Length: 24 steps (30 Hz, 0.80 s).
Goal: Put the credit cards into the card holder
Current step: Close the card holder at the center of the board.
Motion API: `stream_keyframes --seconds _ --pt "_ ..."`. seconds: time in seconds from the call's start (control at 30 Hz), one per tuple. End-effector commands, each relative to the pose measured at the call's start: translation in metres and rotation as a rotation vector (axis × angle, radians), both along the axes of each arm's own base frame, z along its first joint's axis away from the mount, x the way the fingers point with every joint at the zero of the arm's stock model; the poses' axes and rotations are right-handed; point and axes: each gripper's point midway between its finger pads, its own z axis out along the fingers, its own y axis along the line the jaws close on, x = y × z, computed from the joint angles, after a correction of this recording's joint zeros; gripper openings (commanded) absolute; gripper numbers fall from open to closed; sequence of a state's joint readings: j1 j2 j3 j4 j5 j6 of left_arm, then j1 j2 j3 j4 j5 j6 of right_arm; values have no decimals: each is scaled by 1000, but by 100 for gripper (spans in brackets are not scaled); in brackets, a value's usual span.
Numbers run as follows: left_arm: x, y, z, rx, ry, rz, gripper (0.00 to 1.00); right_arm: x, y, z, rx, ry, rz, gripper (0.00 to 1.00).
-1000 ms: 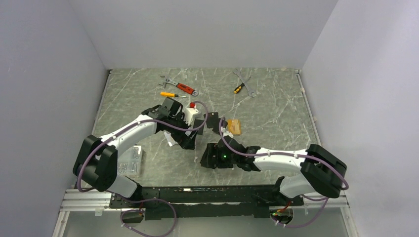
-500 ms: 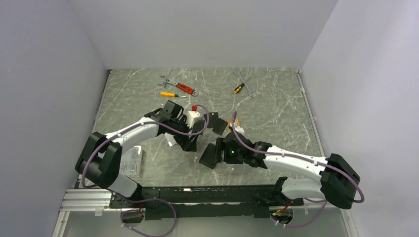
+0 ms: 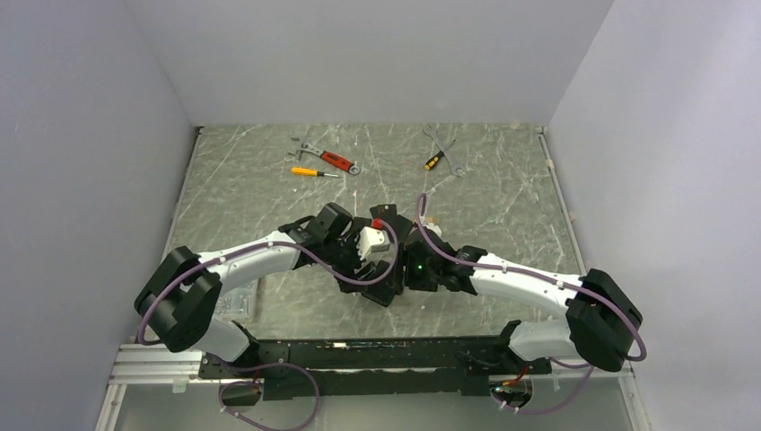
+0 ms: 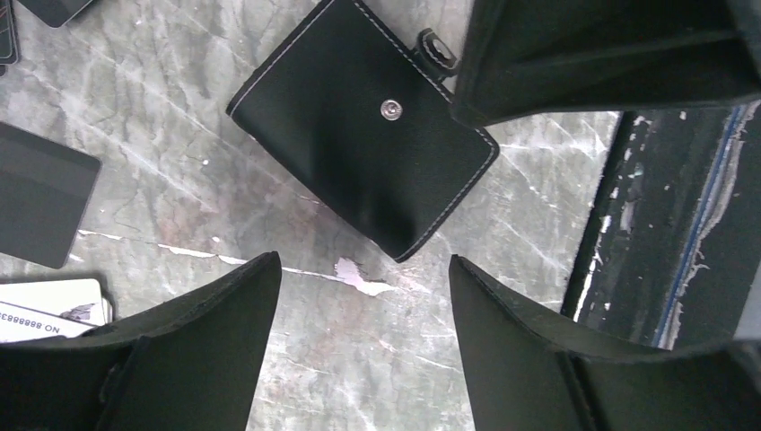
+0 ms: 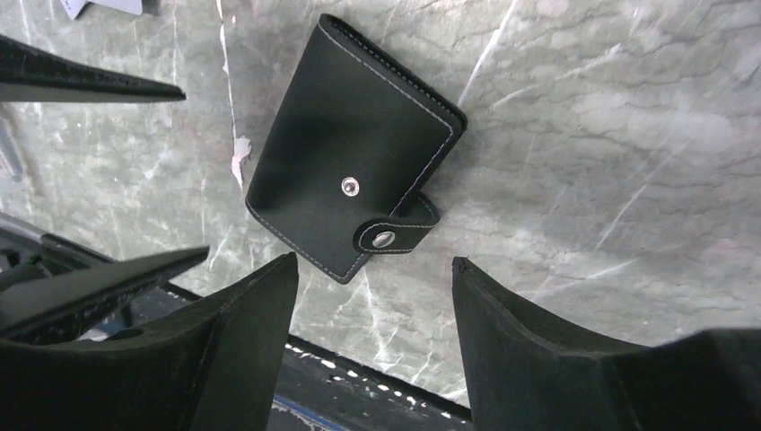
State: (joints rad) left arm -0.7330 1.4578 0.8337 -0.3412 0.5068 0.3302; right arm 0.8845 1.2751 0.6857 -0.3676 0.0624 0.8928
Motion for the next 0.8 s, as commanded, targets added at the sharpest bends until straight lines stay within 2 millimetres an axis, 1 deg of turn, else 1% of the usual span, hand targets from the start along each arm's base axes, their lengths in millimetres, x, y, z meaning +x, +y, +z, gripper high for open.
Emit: stream_keyframes --seconds 0.0,0.07,0.17,0.23,0.27,0.37,0.43,0.6,0.7,0.77 --pt "8 -5 -2 -16 -31 -15 73 -5 10 1 87 44 -37 65" --pt "5 -6 0 -27 -37 -32 68 -8 10 -1 116 49 -56 64" --pt "4 -8 -3 -13 -19 -41 66 -9 12 -2 173 65 -60 66" --pt "0 -10 -7 -7 17 -42 58 -6 9 -5 212 89 -82 67" --pt "1 -11 -8 0 18 -31 56 -4 10 -5 233 94 -88 67" --pt "3 -15 -8 2 46 2 54 0 10 -2 270 92 -107 67" --pt "0 -19 -8 -7 83 7 53 2 9 -4 250 94 -112 66" --pt "-9 -24 -27 22 126 -7 50 9 10 -5 202 91 -105 58" --pt "-20 -27 -36 27 178 -17 48 11 5 -4 172 85 -117 45" --pt "-26 -29 -38 21 179 -23 48 11 -2 -3 134 77 -128 39"
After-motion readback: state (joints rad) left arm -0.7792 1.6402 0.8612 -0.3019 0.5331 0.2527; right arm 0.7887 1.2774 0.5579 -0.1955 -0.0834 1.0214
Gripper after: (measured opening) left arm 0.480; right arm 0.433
